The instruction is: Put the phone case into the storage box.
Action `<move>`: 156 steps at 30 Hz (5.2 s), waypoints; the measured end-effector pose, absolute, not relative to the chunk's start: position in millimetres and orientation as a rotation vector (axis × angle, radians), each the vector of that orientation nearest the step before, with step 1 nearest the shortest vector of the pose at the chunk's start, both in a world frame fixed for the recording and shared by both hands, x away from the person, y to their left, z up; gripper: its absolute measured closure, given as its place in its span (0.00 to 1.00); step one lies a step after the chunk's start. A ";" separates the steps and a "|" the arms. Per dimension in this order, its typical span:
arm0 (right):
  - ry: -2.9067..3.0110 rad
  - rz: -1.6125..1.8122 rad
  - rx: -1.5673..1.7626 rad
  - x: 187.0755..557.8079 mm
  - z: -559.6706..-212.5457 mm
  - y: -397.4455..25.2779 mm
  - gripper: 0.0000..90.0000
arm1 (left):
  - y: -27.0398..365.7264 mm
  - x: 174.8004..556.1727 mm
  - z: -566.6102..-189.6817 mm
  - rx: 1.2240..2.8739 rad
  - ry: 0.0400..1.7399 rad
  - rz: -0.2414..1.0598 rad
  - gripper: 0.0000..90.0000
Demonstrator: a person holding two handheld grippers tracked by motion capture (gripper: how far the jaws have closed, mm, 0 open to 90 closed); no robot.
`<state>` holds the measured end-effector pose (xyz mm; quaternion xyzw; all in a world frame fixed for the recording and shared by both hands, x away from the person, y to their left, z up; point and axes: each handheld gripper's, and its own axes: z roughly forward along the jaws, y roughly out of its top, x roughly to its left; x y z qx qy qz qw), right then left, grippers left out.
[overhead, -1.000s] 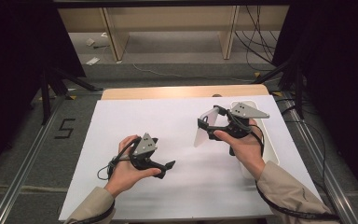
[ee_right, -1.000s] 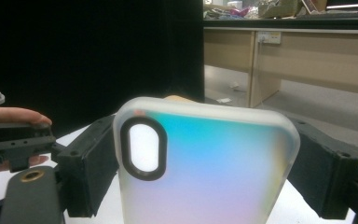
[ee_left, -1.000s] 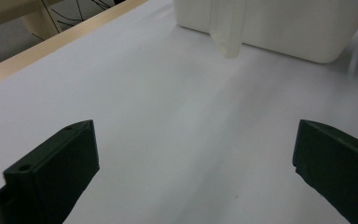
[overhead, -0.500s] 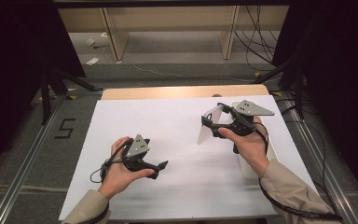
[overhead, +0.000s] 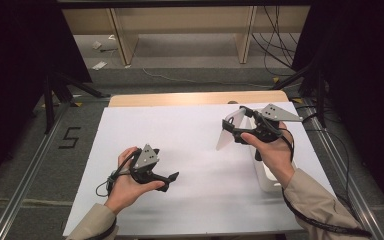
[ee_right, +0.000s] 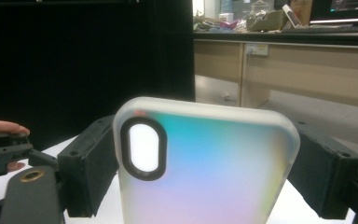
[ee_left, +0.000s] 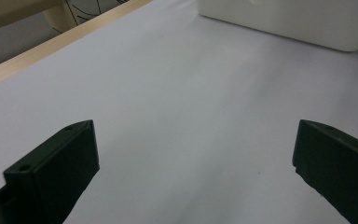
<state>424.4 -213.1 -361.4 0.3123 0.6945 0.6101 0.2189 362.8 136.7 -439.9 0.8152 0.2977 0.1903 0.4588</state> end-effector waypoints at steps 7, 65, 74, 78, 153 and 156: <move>1.898 1.689 0.871 425.6 -357.4 -219.2 0.20 | 137.4 362.7 -440.2 2.009 0.734 0.471 0.00; 1.747 1.636 0.956 435.1 -341.0 -262.6 0.20 | 139.6 362.7 -439.9 2.001 0.736 0.479 0.00; 1.730 1.620 0.967 436.3 -339.7 -268.0 0.20 | 139.8 362.8 -440.0 2.000 0.737 0.479 0.00; 1.721 1.615 0.973 437.0 -338.8 -271.0 0.20 | 139.9 362.9 -440.3 2.000 0.739 0.480 0.00; 1.627 1.515 1.072 446.3 -339.8 -304.6 0.20 | 140.7 363.1 -440.2 1.996 0.743 0.482 0.00; 1.628 1.510 1.074 446.7 -340.5 -304.9 0.20 | 140.7 363.1 -440.2 1.995 0.743 0.483 0.00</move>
